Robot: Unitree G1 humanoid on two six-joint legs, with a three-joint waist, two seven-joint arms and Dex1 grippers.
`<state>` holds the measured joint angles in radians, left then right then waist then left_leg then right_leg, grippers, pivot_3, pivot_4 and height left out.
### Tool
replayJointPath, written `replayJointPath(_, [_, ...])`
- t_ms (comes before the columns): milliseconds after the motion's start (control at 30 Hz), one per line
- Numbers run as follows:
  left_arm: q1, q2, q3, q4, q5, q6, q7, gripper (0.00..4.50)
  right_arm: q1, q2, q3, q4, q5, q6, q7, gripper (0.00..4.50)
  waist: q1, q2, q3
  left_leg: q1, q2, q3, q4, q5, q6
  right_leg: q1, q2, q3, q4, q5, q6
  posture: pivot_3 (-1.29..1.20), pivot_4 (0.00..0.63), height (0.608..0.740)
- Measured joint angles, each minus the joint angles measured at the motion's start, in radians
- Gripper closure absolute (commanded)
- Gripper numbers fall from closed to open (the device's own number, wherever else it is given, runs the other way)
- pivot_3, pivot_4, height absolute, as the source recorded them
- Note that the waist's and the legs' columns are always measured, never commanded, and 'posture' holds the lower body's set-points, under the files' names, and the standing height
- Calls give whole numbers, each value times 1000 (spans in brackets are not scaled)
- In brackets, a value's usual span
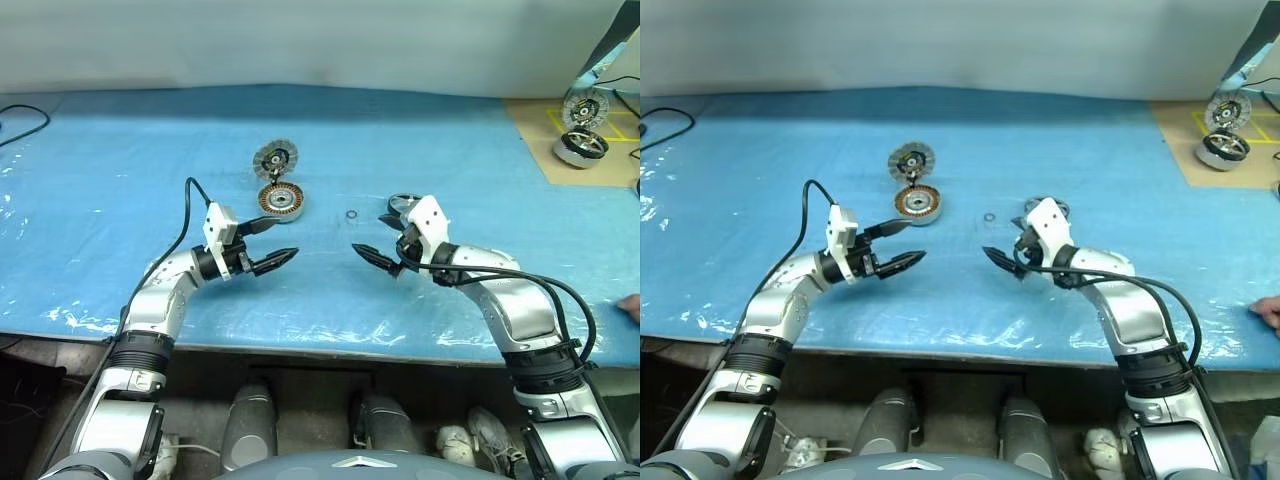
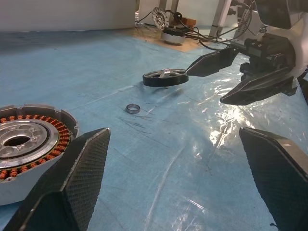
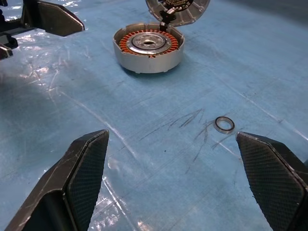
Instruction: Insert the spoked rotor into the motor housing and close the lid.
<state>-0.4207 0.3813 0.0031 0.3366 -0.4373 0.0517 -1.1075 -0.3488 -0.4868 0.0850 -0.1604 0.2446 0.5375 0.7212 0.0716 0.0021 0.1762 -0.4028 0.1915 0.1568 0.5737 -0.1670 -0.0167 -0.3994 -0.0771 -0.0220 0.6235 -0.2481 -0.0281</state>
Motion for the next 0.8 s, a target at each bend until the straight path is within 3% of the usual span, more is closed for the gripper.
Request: replayJointPath(800, [-36, 13, 32, 13, 31, -37, 21, 0, -2, 2, 16, 2, -14, -2, -10, 52, 0, 0, 0, 0, 0, 1, 0, 0, 0, 0, 0, 0, 0, 0, 0, 0, 150, 740])
